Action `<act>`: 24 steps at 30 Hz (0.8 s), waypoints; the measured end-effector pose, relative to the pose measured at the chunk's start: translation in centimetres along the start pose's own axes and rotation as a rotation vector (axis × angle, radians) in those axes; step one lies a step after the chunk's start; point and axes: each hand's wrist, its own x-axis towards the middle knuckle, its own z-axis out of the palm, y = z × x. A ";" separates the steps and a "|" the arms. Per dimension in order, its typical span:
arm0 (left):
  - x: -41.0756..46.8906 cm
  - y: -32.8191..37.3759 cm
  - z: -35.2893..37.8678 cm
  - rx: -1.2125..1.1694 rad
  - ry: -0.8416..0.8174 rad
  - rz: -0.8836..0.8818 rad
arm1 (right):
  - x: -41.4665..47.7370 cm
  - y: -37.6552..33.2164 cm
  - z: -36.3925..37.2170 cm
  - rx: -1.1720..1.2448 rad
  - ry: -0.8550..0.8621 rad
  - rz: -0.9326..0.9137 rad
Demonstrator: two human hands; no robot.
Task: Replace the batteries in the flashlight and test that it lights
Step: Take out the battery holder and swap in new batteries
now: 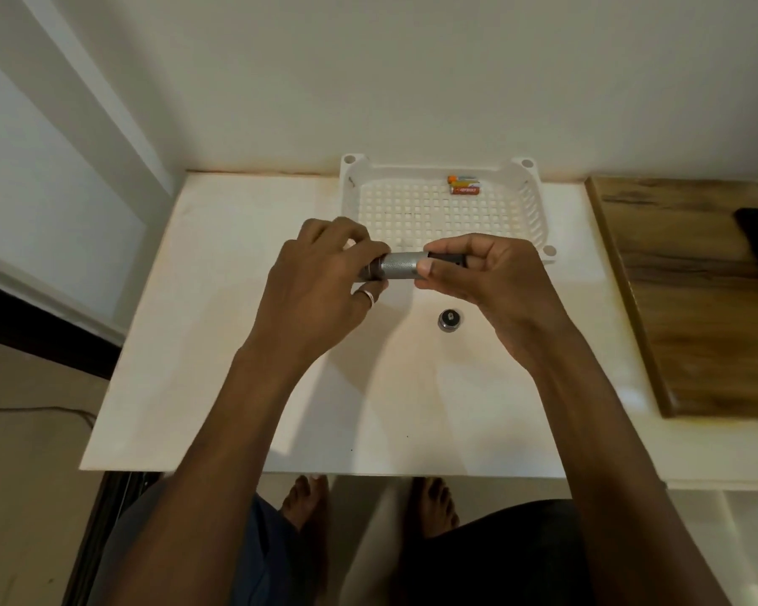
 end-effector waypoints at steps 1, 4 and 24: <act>0.1 0.1 0.0 0.013 0.018 -0.005 | 0.0 -0.1 0.2 -0.013 0.008 -0.019; 0.1 0.1 0.1 -0.024 0.006 -0.080 | 0.0 -0.4 0.4 -0.025 0.039 -0.062; -0.4 -1.7 -0.3 -0.305 -0.317 -0.544 | 0.0 -0.8 -0.9 0.086 0.261 -0.097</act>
